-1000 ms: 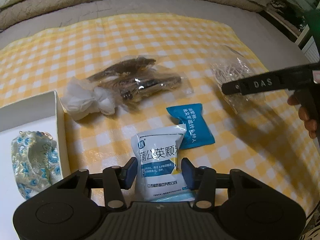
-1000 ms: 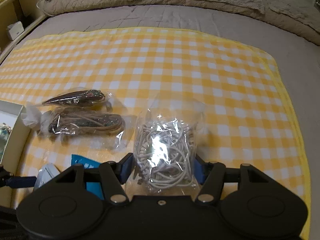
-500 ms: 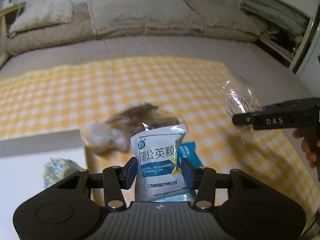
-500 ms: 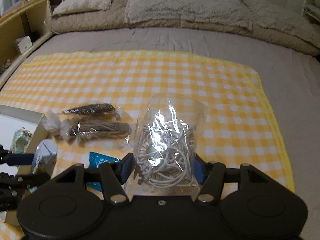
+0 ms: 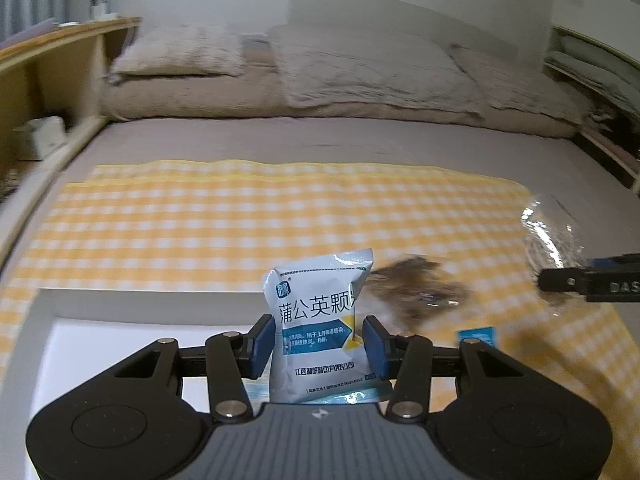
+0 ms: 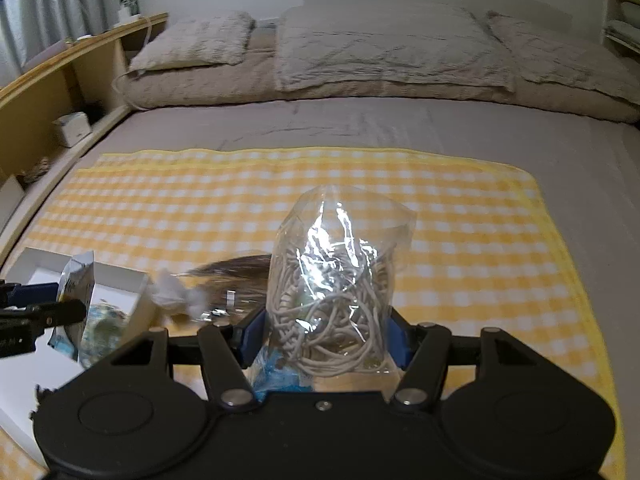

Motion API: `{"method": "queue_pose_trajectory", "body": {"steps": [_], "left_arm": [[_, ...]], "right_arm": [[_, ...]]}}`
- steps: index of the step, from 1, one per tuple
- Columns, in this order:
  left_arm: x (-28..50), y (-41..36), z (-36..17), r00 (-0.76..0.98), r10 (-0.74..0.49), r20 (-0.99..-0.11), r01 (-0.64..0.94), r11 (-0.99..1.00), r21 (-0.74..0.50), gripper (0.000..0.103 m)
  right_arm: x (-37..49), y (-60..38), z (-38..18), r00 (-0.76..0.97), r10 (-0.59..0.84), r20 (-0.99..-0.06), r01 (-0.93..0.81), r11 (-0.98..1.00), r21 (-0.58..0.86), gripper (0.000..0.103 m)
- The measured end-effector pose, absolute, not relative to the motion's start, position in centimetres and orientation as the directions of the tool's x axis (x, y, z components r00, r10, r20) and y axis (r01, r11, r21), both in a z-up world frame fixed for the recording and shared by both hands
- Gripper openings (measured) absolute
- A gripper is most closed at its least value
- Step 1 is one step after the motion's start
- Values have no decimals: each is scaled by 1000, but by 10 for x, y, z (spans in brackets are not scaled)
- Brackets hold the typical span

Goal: Organize soft objects
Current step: 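Carry the white packet to the box with the left gripper while the right lowers the cord bag into it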

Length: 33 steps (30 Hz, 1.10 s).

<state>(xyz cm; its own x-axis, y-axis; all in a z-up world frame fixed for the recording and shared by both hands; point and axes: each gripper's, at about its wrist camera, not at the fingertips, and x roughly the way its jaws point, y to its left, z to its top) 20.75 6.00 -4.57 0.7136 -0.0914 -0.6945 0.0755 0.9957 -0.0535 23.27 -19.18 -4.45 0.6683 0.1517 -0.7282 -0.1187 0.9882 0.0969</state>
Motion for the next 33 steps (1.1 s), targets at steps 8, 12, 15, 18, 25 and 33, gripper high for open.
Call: {"method": "queue_pose_trajectory", "body": {"steps": [8,12,15,18,25,33], "left_arm": [[207,116,-46,733,29,-680,-24,1000,17,49],[209,136,-49,736,76,-673,-47,997,61,49],[209,151,-53,731,105,-674,-65,994,85,49],[210,170,-56,725,126,-678,-83,992,95,49],[203,209,-62,712,160,-684,-144,986,81,49],[201,233,-75,693,172,-700,-151,984,92,49]], "right_arm": [[243,-137,-41,648,227,-727,-176,973,147,62],[247,-104,-42,629,268,-730,-206,963,176,62],[249,-80,-46,611,314,-727,-230,949,216,62],[253,-53,-50,589,363,-722,-259,931,257,62],[262,7,-67,500,485,-718,-315,874,371,62],[273,58,-98,390,574,-720,-313,818,483,62]]}}
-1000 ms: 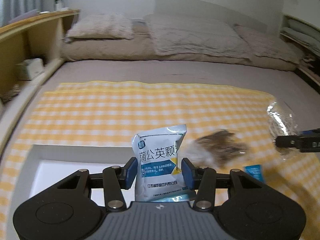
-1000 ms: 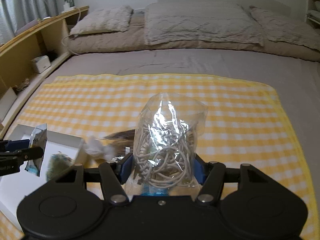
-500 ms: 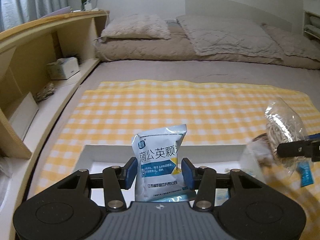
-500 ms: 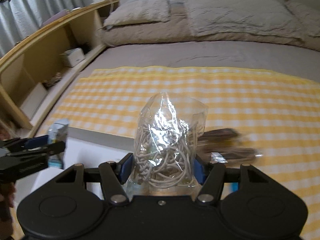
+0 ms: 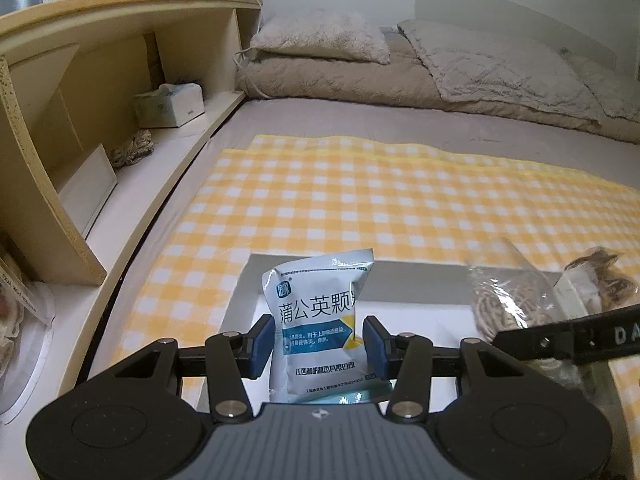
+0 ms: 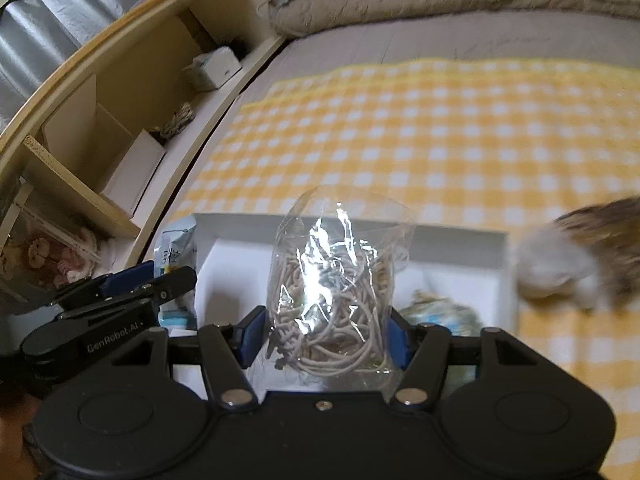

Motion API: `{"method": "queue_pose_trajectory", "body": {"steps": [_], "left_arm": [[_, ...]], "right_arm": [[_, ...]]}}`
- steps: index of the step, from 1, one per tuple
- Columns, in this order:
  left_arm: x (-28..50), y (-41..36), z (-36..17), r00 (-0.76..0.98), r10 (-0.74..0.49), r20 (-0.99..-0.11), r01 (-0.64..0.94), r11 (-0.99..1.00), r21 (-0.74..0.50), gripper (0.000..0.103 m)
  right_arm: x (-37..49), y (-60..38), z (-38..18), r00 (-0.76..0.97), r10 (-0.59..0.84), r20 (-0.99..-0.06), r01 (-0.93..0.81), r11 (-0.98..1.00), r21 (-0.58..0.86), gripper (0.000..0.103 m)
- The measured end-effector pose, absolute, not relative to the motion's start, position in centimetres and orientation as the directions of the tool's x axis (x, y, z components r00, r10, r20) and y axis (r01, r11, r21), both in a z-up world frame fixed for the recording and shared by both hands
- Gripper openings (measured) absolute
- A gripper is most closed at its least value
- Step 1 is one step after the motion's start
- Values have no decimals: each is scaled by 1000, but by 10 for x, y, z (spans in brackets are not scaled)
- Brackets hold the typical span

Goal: Organize soft objects
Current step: 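Carry the white packet to the box with the left gripper while the right lowers the cord bag into it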

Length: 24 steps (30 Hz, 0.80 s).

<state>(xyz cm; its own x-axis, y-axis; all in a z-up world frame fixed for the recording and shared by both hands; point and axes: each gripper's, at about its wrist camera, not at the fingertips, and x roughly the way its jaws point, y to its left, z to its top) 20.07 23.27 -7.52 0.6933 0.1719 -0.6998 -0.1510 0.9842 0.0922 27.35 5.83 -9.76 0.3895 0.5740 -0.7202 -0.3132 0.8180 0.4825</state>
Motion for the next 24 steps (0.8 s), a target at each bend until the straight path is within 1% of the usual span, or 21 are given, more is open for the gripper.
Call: {"method": "queue_pose_trajectory", "body": {"steps": [5,7,9,14,15,17,19,22,24], "left_arm": [[213,225,-87,677,165,-717,-98,986,134,50],[220,217,-93,671,160,-724,-61,985,162,50],[227,210,-98,664,155,-731,-27,983,184,50],[243,201,-110,642,149,-752,9,980,201,51],[245,201,-112,636,152,-756,10,979,206,51],[250,200,-116,625,150,-766,14,979,203,54],[251,201,-118,619,143,-772,10,982,190,63],[250,202,-118,619,135,-774,7,984,177,68],[249,203,-117,618,128,-776,2,986,164,69]], "right_arm": [[284,70,-116,369,601,-709,-249,799,548,62],[287,71,-119,367,588,-721,-246,809,534,65],[289,72,-120,374,570,-732,-245,822,515,73],[292,66,-114,382,581,-719,-266,814,516,74],[291,61,-111,386,578,-719,-270,816,511,72],[291,57,-108,398,572,-717,-280,820,499,64],[292,53,-106,409,569,-713,-298,822,486,55],[294,49,-107,411,566,-715,-314,824,472,49],[295,48,-110,405,559,-723,-309,828,467,49]]}}
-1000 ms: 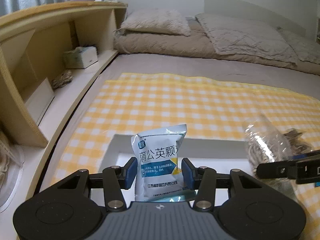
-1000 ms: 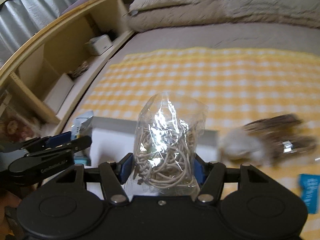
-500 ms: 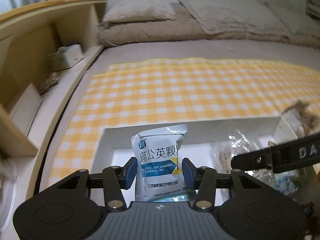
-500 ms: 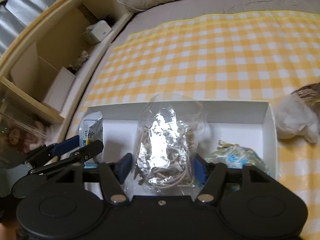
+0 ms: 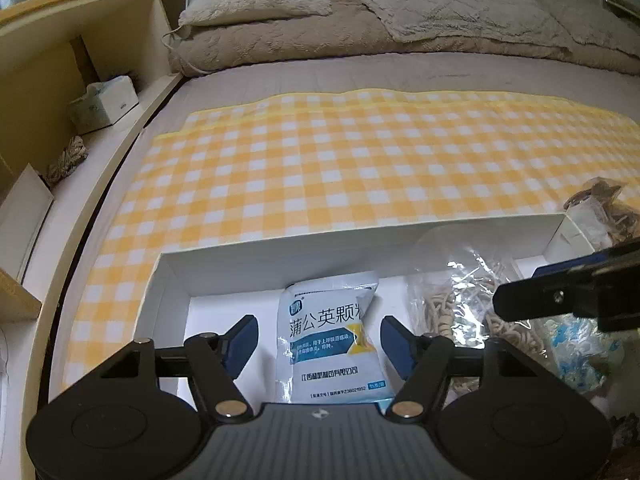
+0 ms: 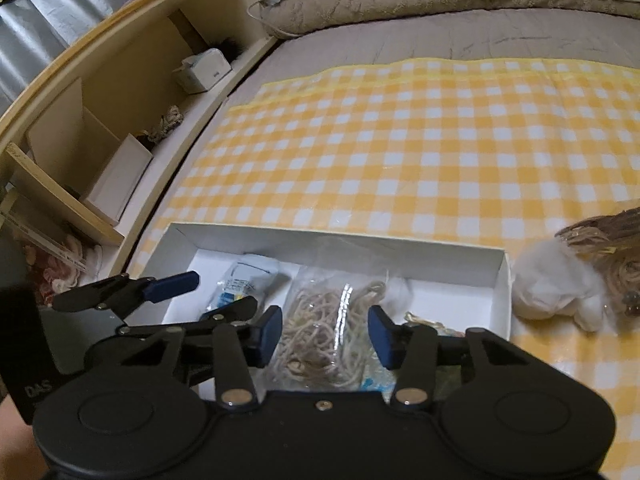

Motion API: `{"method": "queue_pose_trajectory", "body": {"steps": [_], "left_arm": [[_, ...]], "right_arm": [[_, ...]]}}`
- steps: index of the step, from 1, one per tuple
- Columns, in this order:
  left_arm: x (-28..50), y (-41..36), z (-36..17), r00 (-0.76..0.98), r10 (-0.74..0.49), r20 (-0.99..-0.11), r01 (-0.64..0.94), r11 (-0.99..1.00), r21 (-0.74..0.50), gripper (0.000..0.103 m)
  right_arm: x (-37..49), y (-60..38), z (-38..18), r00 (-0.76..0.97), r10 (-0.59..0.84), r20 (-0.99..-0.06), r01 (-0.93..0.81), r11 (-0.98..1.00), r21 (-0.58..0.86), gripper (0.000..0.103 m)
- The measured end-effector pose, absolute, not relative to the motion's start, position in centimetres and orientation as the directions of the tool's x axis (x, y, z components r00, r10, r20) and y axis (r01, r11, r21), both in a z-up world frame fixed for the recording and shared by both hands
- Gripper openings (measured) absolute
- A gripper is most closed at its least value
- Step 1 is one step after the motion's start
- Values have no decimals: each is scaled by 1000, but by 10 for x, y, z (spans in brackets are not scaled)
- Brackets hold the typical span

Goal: Organize soft objects
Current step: 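Carry the white packet to the box with the left gripper while the right lowers the cord bag into it, then open both grippers to release the white packet and cord bag in the box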

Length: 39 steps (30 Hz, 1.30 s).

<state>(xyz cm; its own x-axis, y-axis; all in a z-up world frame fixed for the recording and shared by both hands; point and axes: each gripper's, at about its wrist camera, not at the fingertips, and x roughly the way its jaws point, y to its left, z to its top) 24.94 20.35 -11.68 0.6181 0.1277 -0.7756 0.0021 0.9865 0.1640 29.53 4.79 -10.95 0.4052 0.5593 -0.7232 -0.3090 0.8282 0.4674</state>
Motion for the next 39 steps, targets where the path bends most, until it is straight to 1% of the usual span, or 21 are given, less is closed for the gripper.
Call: {"method": "queue_pose_trajectory", "body": {"steps": [6,15,17,19,21,23,25,29,31,35,39], "left_arm": [[244,204,-111,616,118,-779,-7,990,144,70],[222,201,-91,641,117,-758,-25,991,133,72],[216,200,-86,646,124,-754,-32,990,135,72],[210,201,-82,649,124,-751,-41,991,128,72],[203,201,-77,654,126,-746,-49,991,124,72],[195,202,-72,663,129,-737,-58,991,122,75],[188,202,-68,670,131,-731,-66,991,117,81],[176,204,-58,684,129,-718,-83,992,99,84],[170,204,-54,690,127,-713,-93,992,88,88],[158,205,-48,698,121,-706,-106,992,66,92],[149,203,-42,704,114,-701,-110,993,51,97]], "right_arm": [[292,48,-110,400,557,-728,-317,829,460,48],[280,47,-97,423,543,-725,-341,837,428,50],[276,45,-92,432,542,-721,-352,837,418,52],[272,45,-87,441,539,-717,-361,838,408,58],[267,43,-82,456,534,-712,-374,841,392,61],[262,41,-77,469,530,-707,-387,842,375,64],[257,37,-72,482,526,-700,-401,843,357,71],[247,33,-63,502,520,-691,-426,844,325,76],[242,31,-59,515,515,-686,-442,845,302,79],[231,26,-51,535,505,-677,-464,845,264,83],[222,19,-46,547,500,-672,-479,845,238,91]]}}
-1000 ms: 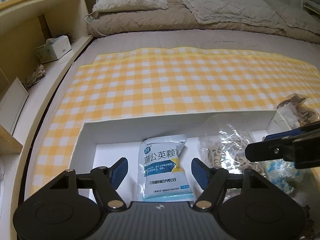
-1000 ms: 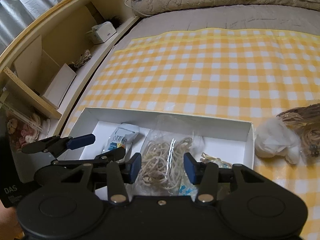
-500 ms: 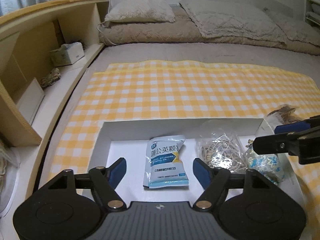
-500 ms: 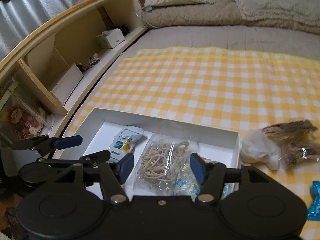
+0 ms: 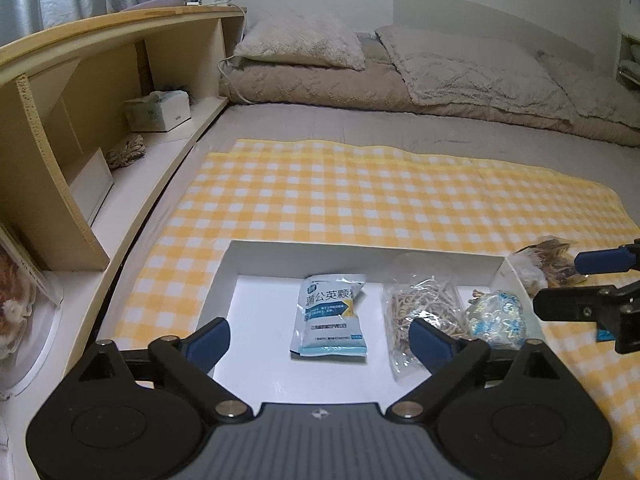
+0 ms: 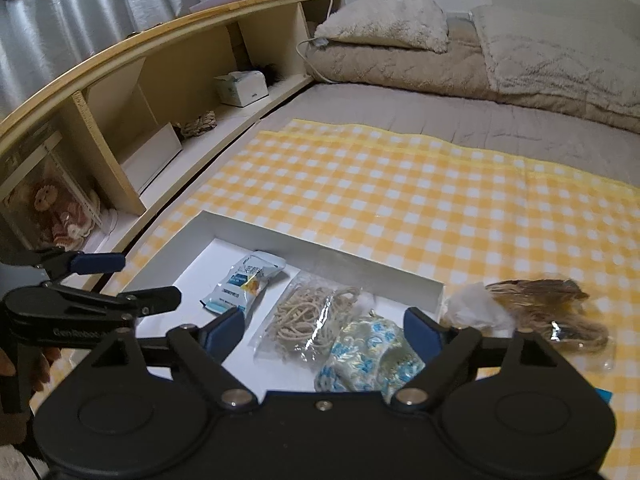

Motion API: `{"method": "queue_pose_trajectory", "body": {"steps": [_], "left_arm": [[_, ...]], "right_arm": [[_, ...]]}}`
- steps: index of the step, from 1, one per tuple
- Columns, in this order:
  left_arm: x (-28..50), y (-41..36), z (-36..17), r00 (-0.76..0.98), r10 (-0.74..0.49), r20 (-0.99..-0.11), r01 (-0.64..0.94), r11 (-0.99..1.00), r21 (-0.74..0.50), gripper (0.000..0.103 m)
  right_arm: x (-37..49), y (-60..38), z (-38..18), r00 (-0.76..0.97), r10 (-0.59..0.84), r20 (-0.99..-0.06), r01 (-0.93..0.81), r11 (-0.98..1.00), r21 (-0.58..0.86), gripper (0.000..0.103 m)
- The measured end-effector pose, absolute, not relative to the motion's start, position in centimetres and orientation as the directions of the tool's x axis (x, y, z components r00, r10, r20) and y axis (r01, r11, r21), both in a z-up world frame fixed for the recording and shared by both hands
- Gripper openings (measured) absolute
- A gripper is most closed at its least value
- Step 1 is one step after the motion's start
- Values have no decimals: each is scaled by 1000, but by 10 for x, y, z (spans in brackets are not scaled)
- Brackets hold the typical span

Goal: Organize soft objects
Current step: 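Open both grippers to release the white packet and cord bag in the box, then grasp the white tissue bundle with the left gripper while the right grasps the blue packet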

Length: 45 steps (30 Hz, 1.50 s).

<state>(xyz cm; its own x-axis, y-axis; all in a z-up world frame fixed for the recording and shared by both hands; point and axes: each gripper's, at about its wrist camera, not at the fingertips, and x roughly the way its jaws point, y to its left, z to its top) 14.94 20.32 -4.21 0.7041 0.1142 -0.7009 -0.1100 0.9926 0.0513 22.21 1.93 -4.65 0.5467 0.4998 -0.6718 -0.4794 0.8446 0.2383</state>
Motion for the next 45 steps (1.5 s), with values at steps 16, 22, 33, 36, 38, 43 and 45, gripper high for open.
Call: {"method": "queue_pose_trajectory", "body": {"steps": [16,22,33,36,38,43,45], "left_arm": [[125,182,-19,744,72,-664,-127,991,-34,103],[130,161,-15,757,48,-651,-96,995,-38,103],[158,102,-15,763,-31,-646,-1,999,-50,103],[167,83,-17,760,-53,-648,31,999,-44,103],[174,71,-20,753,-66,-655,54,998,-38,103],[192,41,-28,741,-92,-665,99,995,-27,103],[199,31,-30,740,-111,-663,122,992,-29,103]], "right_arm": [[196,-11,-27,638,450,-624,-477,868,138,103],[195,-39,-22,674,428,-602,-436,889,143,103],[200,-105,-30,717,337,-610,-336,934,121,103],[202,-120,-35,720,314,-618,-315,942,113,103],[204,-130,-39,722,301,-623,-300,947,110,103],[211,-152,-49,719,265,-642,-249,961,117,103],[214,-159,-53,716,255,-650,-230,965,125,103]]}}
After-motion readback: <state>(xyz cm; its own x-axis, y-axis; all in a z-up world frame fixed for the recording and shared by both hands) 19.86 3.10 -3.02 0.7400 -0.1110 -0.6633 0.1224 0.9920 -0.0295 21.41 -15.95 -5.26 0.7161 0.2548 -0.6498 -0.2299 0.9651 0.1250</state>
